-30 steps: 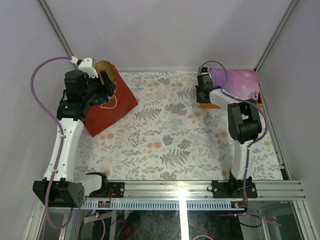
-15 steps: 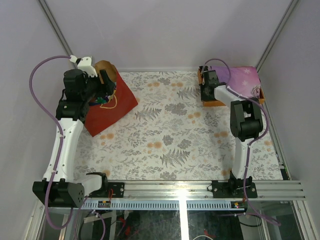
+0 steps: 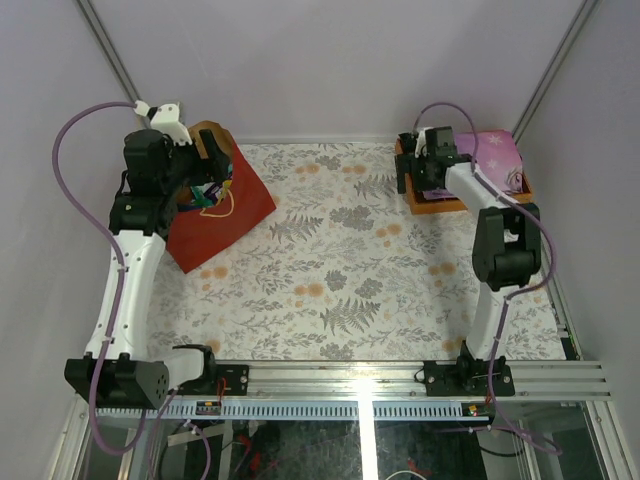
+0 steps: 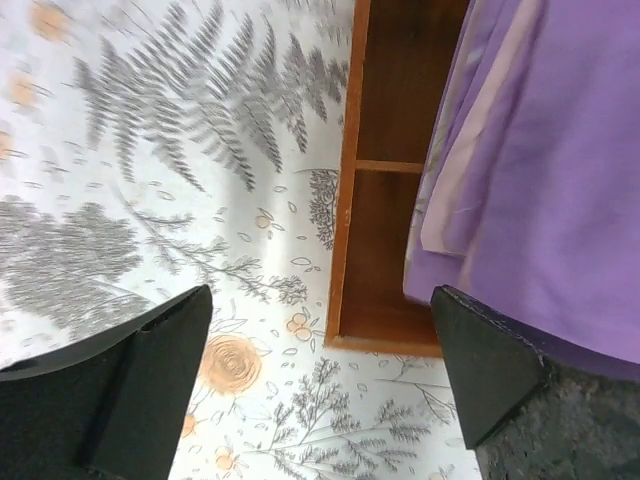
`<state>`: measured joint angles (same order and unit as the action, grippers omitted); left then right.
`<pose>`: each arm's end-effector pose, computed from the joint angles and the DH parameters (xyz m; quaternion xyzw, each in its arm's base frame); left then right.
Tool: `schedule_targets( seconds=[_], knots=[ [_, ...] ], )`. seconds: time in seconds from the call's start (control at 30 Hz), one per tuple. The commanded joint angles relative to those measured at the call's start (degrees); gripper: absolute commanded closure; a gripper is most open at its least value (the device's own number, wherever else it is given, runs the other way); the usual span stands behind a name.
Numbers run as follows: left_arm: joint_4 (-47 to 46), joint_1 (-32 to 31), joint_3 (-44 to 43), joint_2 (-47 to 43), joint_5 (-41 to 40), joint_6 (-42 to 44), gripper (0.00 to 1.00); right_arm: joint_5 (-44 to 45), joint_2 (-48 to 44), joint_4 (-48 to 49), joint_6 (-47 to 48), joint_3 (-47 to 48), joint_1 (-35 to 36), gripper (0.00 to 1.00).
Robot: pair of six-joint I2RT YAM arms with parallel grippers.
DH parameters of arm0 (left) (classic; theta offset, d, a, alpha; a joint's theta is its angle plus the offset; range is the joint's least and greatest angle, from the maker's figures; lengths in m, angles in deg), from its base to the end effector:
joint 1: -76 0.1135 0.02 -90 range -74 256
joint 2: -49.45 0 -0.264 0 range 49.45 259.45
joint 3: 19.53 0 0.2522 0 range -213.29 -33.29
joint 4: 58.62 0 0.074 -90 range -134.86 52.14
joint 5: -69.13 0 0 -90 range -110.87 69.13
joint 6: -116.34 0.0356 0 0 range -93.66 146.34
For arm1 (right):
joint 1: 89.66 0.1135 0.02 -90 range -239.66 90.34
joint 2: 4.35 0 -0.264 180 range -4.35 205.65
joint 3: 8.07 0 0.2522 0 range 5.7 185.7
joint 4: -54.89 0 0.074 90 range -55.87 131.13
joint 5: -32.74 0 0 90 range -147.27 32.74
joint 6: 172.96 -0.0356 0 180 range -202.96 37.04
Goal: Take the snacks out of the paper bag
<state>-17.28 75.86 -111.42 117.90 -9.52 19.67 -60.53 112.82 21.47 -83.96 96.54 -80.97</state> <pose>0.2580 -0.0076 0.4259 0.0123 0.8065 -0.1146 0.5798 0.4572 0.0719 0.2148 -0.0728 0.9239 0.0580 0.3710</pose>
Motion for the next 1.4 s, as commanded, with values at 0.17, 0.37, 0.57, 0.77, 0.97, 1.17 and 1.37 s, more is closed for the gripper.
schedule_targets(
  seconds=[0.17, 0.37, 0.57, 0.77, 0.97, 1.17, 1.37],
  knots=[
    [3.18, -0.74, -8.99, 10.55, -6.46, 2.63, 0.19, -6.22, -25.02, 3.50, -2.56, -2.09, 0.01, 0.01],
    [5.68, -2.92, -17.05, 18.51, -6.22, 2.45, 0.30, -9.43, -35.57, 6.45, -5.76, -10.03, 0.01, 0.01],
    [6.36, -5.87, -14.67, 22.01, -10.18, 2.13, 0.35, -10.23, -43.47, 7.66, -7.51, -17.59, 0.00, 0.01],
    [6.27, -9.74, -13.35, 25.00, -13.48, 1.32, 0.54, -11.96, -46.51, 8.15, -8.92, -21.75, 0.01, 0.01],
    [6.87, -15.70, -14.92, 28.28, -17.32, 1.19, 0.96, -9.70, -48.32, 6.86, -9.26, -23.15, 0.00, 0.01],
    [7.50, -21.19, -19.02, 31.57, -19.12, -0.30, 1.00, -7.77, -50.41, 5.96, -9.79, -23.74, -0.03, 0.01],
    [7.63, -32.41, -26.27, 35.43, -22.55, 0.04, 1.00, -6.99, -52.26, 7.28, -12.58, -25.94, 0.00, 0.00]
  ],
)
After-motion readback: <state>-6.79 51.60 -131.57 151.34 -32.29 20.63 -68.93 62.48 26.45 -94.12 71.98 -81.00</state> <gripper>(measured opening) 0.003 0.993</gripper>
